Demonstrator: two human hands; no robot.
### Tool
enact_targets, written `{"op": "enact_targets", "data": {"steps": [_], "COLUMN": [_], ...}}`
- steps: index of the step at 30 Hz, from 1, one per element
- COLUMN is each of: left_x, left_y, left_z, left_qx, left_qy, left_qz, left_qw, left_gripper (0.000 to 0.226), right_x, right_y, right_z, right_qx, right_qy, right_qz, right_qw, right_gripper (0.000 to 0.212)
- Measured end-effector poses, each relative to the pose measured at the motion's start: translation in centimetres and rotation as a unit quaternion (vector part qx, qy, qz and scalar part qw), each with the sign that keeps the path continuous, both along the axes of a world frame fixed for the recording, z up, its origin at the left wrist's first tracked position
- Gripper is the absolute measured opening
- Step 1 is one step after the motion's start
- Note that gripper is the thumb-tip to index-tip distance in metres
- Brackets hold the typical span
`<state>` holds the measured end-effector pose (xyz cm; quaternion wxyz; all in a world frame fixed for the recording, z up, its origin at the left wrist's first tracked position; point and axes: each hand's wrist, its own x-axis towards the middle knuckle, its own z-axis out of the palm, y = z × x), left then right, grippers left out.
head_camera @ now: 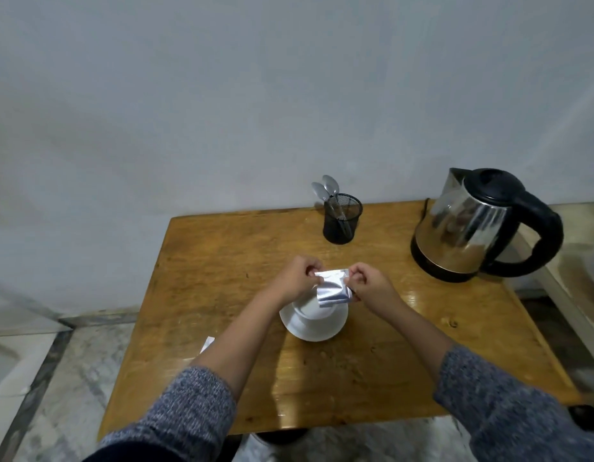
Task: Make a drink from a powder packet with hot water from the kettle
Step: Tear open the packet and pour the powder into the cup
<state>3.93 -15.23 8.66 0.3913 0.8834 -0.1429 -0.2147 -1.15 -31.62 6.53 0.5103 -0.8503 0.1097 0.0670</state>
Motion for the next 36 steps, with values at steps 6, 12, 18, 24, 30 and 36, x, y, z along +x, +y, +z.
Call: {"op": "enact_targets", "data": {"steps": [6, 12, 18, 24, 30, 36], "left_x": [-0.5, -1.3, -1.9, -2.3, -2.4, -2.5], "left_y": [1.3, 3.0, 4.2, 4.1, 4.1, 4.3], "left_z": [-1.4, -2.3, -3.3, -3.8, -4.1, -3.9], "left_qx": [0.024, 0.003, -0.094, -0.124, -0.112, -0.117], "left_qy": [-0.059, -0.087, -0.047, -0.025, -0.039, -0.050], "left_qz": [0.029, 0.019, 0.114, 0.144, 0.138, 0.141], "left_qw": [0.998, 0.996, 0.988, 0.981, 0.983, 0.982], "left_gripper": [0.011, 0.012, 0.008, 0.007, 0.007, 0.009], "right_x": [1.4, 2.4, 2.9, 2.6, 2.1, 2.0], "right_y": [1.1, 3.2, 3.9, 4.0, 4.3, 4.3], "right_z": [1.5, 3.7, 4.5, 4.6, 5.1, 5.0], "right_qx": [-0.161, -0.350, -0.363, -0.376, -0.337, -0.294], "right_qy": [-0.043, -0.071, -0.070, -0.028, -0.001, 0.024], "right_qz": [0.157, 0.296, 0.288, 0.293, 0.278, 0.260], "right_qw": [0.973, 0.886, 0.883, 0.879, 0.899, 0.919], "right_gripper": [0.011, 0.008, 0.024, 0.026, 0.023, 0.010]}}
